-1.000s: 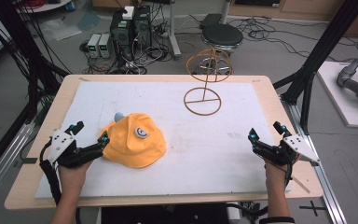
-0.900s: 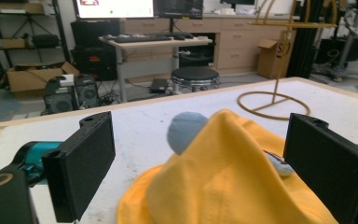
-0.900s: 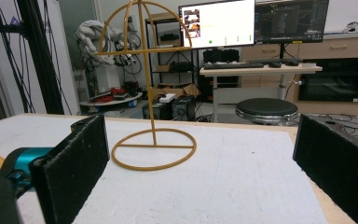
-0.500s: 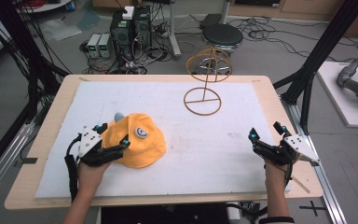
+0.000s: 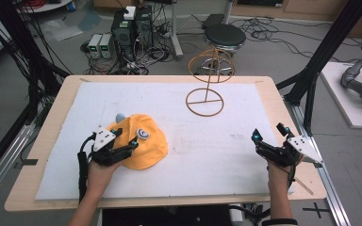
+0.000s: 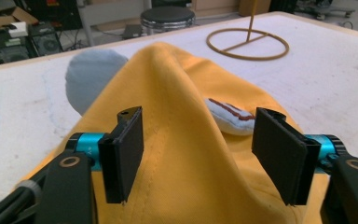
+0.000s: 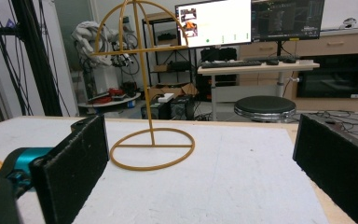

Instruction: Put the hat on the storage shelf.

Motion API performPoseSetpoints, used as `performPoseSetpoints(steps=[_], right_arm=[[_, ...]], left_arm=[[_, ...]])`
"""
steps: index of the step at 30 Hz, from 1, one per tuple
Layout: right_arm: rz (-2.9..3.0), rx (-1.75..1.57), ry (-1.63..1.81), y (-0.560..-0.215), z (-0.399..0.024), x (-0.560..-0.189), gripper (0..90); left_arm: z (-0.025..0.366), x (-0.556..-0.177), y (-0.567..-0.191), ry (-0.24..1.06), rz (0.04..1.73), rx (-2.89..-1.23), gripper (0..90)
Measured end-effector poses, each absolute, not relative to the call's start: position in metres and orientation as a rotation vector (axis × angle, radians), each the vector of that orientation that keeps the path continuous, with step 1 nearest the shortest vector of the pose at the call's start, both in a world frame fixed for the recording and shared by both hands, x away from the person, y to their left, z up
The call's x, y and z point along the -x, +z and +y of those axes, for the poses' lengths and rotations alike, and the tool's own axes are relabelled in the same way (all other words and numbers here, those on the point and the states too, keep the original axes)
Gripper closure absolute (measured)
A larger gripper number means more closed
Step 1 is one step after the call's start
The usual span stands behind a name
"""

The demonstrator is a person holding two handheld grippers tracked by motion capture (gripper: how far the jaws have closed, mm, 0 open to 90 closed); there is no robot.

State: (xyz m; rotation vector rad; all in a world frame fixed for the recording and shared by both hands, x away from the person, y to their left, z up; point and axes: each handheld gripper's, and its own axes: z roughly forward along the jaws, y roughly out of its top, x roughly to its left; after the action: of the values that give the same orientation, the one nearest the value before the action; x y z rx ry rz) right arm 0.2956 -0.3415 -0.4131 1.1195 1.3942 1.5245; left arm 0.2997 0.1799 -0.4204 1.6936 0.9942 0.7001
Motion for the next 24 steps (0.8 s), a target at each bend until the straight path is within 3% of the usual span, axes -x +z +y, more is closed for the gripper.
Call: performPoseSetpoints(steps=[7, 8, 10, 13, 14, 18, 24], right_arm=[[1.395, -1.122, 1.522, -0.4132, -0.3417, -0.2957, 3.3], [1.397, -1.122, 1.523, -0.4132, -0.3415, -0.2957, 3.3], [1.396, -1.123, 1.524, -0.4132, -0.3414, -0.2957, 3.3], [1.395, -1.123, 1.522, -0.4133, -0.3415, -0.2959, 3.3], [1.395, -1.123, 1.522, -0.4133, -0.3415, -0.2959, 3.3], [1.397, -1.132, 1.522, -0.4136, -0.3412, -0.296, 3.3], [1.398, -1.139, 1.522, -0.4138, -0.3412, -0.2959, 3.3]], left_arm=[[0.1782, -0.3006, -0.4222, 0.68, 0.991, -1.71, 49.5], [0.1784, -0.3013, -0.4225, 0.667, 0.989, -1.718, 57.4], [0.1781, -0.3022, -0.424, 0.654, 1.005, -1.724, 58.5], [0.1783, -0.3035, -0.4256, 0.647, 1.034, -1.728, 69.5], [0.1787, -0.3037, -0.4259, 0.641, 1.04, -1.729, 69.5], [0.1792, -0.3031, -0.4267, 0.642, 1.034, -1.727, 85.6], [0.1773, -0.3012, -0.4267, 0.671, 1.005, -1.723, 87.4]])
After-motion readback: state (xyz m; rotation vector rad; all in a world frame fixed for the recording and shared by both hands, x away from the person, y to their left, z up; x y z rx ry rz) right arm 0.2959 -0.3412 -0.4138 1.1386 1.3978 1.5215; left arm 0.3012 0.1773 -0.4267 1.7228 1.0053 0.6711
